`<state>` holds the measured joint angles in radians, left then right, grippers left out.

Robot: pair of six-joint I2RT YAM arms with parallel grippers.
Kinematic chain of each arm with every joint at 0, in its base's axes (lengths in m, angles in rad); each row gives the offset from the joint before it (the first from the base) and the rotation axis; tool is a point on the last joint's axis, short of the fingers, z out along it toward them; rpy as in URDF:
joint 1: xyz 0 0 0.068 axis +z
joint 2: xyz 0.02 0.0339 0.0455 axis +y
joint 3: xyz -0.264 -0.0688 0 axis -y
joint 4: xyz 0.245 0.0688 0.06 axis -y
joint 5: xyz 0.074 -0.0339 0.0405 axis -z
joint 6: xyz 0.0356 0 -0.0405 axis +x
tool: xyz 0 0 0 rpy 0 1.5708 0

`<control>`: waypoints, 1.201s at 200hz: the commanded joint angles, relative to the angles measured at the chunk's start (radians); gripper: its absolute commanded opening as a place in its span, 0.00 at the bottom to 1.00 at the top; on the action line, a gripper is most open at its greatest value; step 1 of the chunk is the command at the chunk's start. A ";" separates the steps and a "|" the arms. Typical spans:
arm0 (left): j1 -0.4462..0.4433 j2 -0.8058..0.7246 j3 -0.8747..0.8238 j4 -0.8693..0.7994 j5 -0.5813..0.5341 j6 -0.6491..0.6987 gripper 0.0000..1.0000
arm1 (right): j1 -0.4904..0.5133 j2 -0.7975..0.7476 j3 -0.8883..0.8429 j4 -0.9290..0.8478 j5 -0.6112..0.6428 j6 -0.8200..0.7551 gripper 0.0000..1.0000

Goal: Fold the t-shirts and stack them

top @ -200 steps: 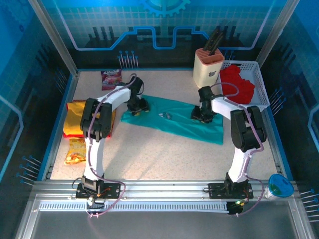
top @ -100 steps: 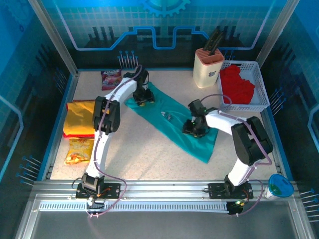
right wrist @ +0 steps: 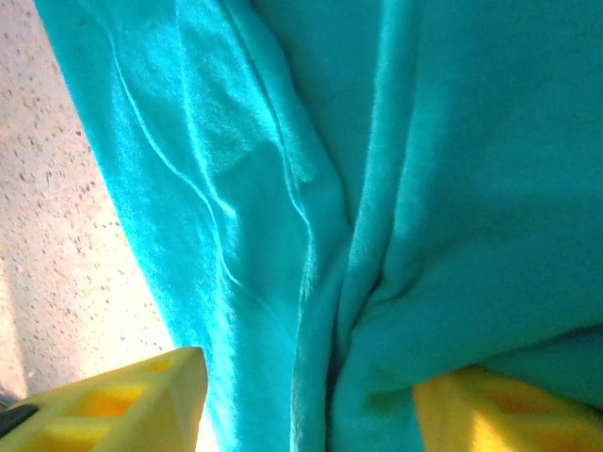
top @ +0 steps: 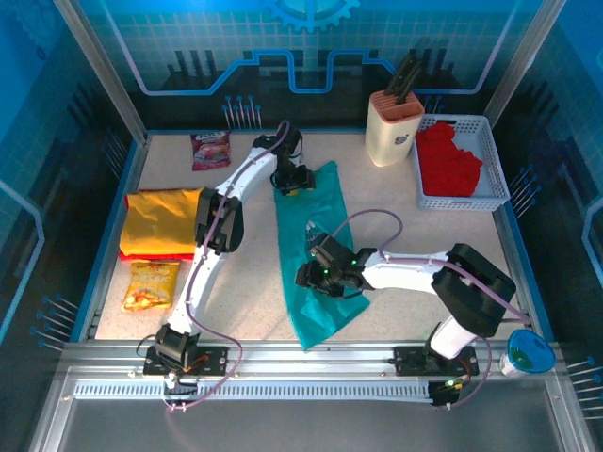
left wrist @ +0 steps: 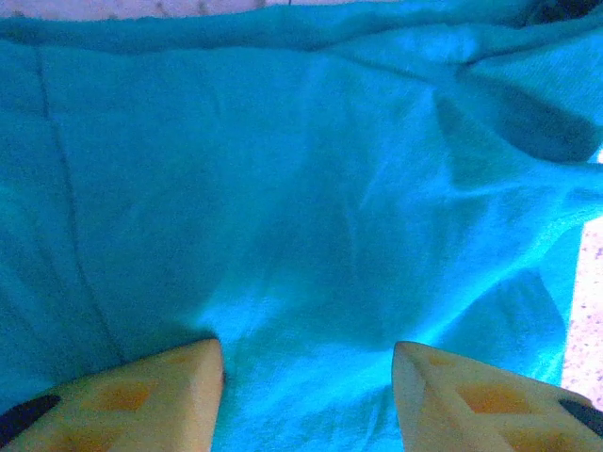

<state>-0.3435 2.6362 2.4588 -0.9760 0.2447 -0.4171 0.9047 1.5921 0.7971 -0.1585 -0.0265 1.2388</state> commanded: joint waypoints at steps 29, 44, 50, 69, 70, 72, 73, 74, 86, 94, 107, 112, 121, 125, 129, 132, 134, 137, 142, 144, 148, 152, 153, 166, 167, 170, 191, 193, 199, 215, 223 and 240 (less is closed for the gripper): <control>0.036 -0.126 0.005 -0.013 0.067 0.056 0.56 | -0.105 -0.129 0.222 -0.283 0.229 -0.332 0.75; 0.040 -0.240 -0.086 -0.001 0.062 0.078 0.58 | -0.153 -0.075 0.345 -0.349 0.238 -0.489 0.77; 0.040 -0.293 -0.140 0.010 0.054 0.086 0.58 | -0.169 -0.042 0.401 -0.380 0.243 -0.539 0.78; 0.041 -0.476 -0.368 0.092 0.006 0.083 0.60 | -0.216 0.075 0.580 -0.465 0.258 -0.650 0.77; 0.042 -0.488 -0.388 0.098 0.003 0.081 0.60 | -0.216 0.080 0.588 -0.469 0.262 -0.655 0.78; 0.042 -0.509 -0.417 0.112 -0.001 0.077 0.60 | -0.218 0.094 0.601 -0.476 0.272 -0.662 0.78; 0.041 -0.518 -0.437 0.120 -0.003 0.075 0.60 | -0.219 0.097 0.609 -0.479 0.274 -0.667 0.78; 0.041 -0.530 -0.453 0.127 -0.004 0.074 0.60 | -0.219 0.101 0.615 -0.480 0.276 -0.672 0.78; 0.045 -0.646 -0.653 0.225 -0.011 0.040 0.60 | -0.228 0.173 0.683 -0.480 0.284 -0.733 0.78; 0.048 -0.737 -0.780 0.276 -0.022 0.008 0.61 | -0.234 0.220 0.731 -0.489 0.284 -0.758 0.78; 0.051 -0.849 -0.968 0.361 -0.030 -0.037 0.61 | -0.245 0.302 0.812 -0.511 0.264 -0.782 0.79; 0.051 -0.885 -1.025 0.384 -0.032 -0.052 0.61 | -0.250 0.331 0.842 -0.524 0.256 -0.782 0.79; 0.052 -0.943 -1.117 0.410 -0.032 -0.068 0.62 | -0.260 0.385 0.890 -0.537 0.234 -0.788 0.78; 0.052 -0.963 -1.149 0.414 -0.031 -0.074 0.61 | -0.264 0.411 0.909 -0.541 0.223 -0.791 0.78; 0.051 -0.984 -1.178 0.414 -0.032 -0.078 0.61 | -0.268 0.436 0.929 -0.548 0.215 -0.792 0.78; 0.052 -0.997 -1.196 0.412 -0.034 -0.079 0.61 | -0.269 0.453 0.944 -0.553 0.213 -0.795 0.78; 0.051 -1.007 -1.211 0.411 -0.035 -0.082 0.61 | -0.271 0.465 0.952 -0.558 0.213 -0.796 0.78; 0.051 -1.020 -1.228 0.409 -0.036 -0.084 0.61 | -0.272 0.483 0.972 -0.567 0.213 -0.798 0.78; 0.051 -1.041 -1.257 0.405 -0.036 -0.088 0.61 | -0.274 0.511 1.004 -0.584 0.215 -0.802 0.78; 0.051 -1.049 -1.268 0.403 -0.037 -0.090 0.61 | -0.275 0.519 1.015 -0.594 0.218 -0.803 0.78; 0.051 -1.066 -1.291 0.402 -0.036 -0.094 0.61 | -0.276 0.543 1.038 -0.607 0.224 -0.807 0.78; 0.051 -1.085 -1.315 0.402 -0.036 -0.100 0.61 | -0.277 0.565 1.058 -0.615 0.231 -0.811 0.78; 0.051 -1.090 -1.323 0.402 -0.035 -0.101 0.61 | -0.277 0.568 1.061 -0.616 0.233 -0.812 0.78; 0.049 -1.151 -1.401 0.410 -0.032 -0.122 0.61 | -0.283 0.638 1.123 -0.644 0.246 -0.816 0.78; 0.048 -1.155 -1.406 0.412 -0.031 -0.125 0.61 | -0.283 0.644 1.128 -0.646 0.247 -0.816 0.78; 0.048 -1.168 -1.423 0.414 -0.029 -0.129 0.61 | -0.286 0.660 1.142 -0.657 0.247 -0.814 0.78; 0.039 -1.245 -1.516 0.429 -0.026 -0.162 0.61 | -0.307 0.775 1.243 -0.720 0.242 -0.797 0.78; 0.038 -1.251 -1.524 0.431 -0.026 -0.163 0.61 | -0.308 0.784 1.250 -0.723 0.241 -0.796 0.78; 0.031 -1.264 -1.547 0.436 -0.035 -0.168 0.60 | -0.313 0.808 1.274 -0.733 0.243 -0.797 0.77; 0.005 -1.277 -1.588 0.439 -0.065 -0.169 0.60 | -0.327 0.869 1.327 -0.747 0.246 -0.791 0.77; -0.006 -1.273 -1.601 0.439 -0.067 -0.168 0.60 | -0.336 0.898 1.360 -0.758 0.238 -0.786 0.77; -0.031 -1.259 -1.618 0.444 -0.068 -0.178 0.59 | -0.358 0.954 1.426 -0.784 0.231 -0.774 0.77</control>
<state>-0.3447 1.3678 0.8764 -0.5568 0.1978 -0.5678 0.5873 2.4615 2.1387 -0.8623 0.2054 0.4515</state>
